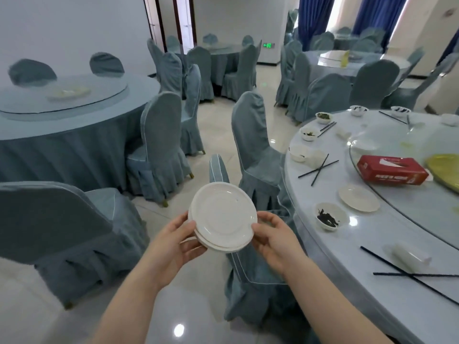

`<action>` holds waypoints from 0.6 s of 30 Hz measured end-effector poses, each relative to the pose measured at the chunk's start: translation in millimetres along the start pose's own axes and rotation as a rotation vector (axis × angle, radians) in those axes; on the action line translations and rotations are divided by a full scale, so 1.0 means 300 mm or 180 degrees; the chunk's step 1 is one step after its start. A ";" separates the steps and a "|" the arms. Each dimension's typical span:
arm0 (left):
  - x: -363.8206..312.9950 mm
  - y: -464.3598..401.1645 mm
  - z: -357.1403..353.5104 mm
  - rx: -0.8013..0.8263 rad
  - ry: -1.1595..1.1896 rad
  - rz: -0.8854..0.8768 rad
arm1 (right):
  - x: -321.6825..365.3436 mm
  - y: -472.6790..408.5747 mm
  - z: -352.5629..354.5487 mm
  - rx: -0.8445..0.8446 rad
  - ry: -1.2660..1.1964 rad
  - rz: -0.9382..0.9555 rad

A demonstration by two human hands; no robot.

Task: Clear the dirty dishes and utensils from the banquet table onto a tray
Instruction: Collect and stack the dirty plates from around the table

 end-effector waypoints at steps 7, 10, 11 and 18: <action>-0.057 -0.322 -0.198 0.0409 -0.0252 0.0157 | 0.115 -0.248 0.004 -0.0557 -0.0240 0.0210; -0.067 -0.448 -0.293 0.0624 -0.0211 0.0282 | 0.176 -0.312 0.015 -0.0812 -0.0593 0.0258; -0.067 -0.490 -0.322 0.0678 -0.0168 0.0356 | 0.196 -0.331 0.016 -0.0871 -0.0689 0.0289; -0.038 -0.659 -0.493 0.1102 0.0045 0.0912 | 0.297 -0.418 0.121 -0.1440 -0.0699 0.0528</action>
Point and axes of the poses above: each hand's wrist, its own y-axis away from the middle knuckle, its own z-axis out of the back of the hand, x = y × z, the point moved 4 cm from there along -y, towards the middle knuckle, and after that the axes turned 15 degrees about -x, right-handed, at the moved point
